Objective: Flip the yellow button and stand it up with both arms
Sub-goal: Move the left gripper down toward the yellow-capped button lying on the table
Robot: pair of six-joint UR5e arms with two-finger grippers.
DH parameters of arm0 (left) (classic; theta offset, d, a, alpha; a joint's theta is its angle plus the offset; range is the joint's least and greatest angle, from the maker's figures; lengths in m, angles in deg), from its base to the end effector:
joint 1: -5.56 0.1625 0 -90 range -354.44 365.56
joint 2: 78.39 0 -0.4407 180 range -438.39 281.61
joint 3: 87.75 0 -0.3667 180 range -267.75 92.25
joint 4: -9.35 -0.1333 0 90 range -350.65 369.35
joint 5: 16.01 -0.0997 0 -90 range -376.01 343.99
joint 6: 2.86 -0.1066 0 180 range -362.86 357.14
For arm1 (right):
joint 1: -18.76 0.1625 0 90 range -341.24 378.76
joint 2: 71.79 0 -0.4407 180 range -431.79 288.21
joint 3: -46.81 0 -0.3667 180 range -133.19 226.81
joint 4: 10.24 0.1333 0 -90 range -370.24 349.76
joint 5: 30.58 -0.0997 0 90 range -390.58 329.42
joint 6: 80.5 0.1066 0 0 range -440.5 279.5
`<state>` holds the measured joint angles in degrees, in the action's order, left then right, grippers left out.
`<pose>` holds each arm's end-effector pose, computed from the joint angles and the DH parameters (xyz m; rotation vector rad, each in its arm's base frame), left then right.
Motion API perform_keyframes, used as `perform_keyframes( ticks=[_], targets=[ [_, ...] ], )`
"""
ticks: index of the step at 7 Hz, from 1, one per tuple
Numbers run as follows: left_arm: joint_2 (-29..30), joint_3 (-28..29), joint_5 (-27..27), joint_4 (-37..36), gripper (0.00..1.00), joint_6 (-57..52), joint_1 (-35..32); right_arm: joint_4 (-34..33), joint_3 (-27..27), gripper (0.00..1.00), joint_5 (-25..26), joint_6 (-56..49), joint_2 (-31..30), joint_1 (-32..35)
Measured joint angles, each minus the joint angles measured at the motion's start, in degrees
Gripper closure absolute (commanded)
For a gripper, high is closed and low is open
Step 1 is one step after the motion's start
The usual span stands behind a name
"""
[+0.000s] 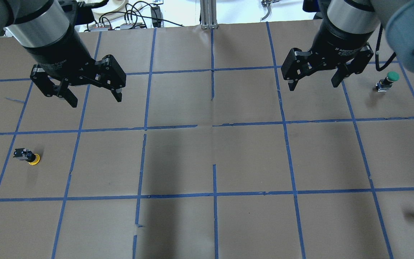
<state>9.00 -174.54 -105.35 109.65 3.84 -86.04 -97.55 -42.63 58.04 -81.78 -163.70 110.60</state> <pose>-0.1466 -0.4319 0.5259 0.1401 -3.1302 -0.1235 0.1503 -0.4464 0.5118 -0.0848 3.1164 0.0062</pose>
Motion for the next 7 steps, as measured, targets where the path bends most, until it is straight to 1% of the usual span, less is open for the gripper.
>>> perform_keyframes(
  ticks=[2,3,4,6,7],
  targets=[
    [0.12,-0.52,-0.16,-0.53,0.01,-1.01,0.63,-0.01,-0.03,0.0,-0.01,0.04,-0.01,0.0],
    [0.21,-1.69,-0.18,-0.53,0.01,-3.18,1.92,-0.06,-0.03,0.0,0.01,0.04,0.0,0.0],
    [0.25,-3.7,-0.16,-0.82,0.01,-6.8,5.28,-0.07,-0.03,0.0,0.01,0.05,0.01,0.0],
    [0.98,-7.94,0.0,-2.96,0.01,-19.44,18.61,-0.04,-0.03,0.0,0.07,0.03,0.05,0.0],
    [2.59,-10.33,0.02,-6.53,0.01,-25.64,24.43,-0.03,-0.02,0.0,0.1,0.01,0.04,0.0]
  ],
)
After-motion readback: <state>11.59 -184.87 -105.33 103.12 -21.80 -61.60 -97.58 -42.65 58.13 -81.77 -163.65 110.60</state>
